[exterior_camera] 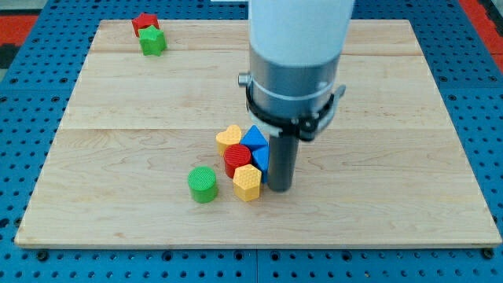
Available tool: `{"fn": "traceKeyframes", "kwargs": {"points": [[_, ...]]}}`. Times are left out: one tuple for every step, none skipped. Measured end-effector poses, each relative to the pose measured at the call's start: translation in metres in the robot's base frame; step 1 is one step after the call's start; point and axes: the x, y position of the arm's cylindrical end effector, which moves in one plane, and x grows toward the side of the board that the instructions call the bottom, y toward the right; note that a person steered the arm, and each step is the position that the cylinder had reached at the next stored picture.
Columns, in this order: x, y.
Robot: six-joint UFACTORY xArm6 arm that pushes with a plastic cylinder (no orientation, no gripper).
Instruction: Push blue blocks diagonally above yellow heart
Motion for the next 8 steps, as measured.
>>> {"fn": "traceKeyframes", "kwargs": {"points": [[-0.040, -0.024], [-0.076, -0.028], [-0.129, -0.028], [-0.149, -0.043], [-0.150, -0.034], [-0.146, -0.033], [-0.138, -0.063], [-0.123, -0.152]]}}
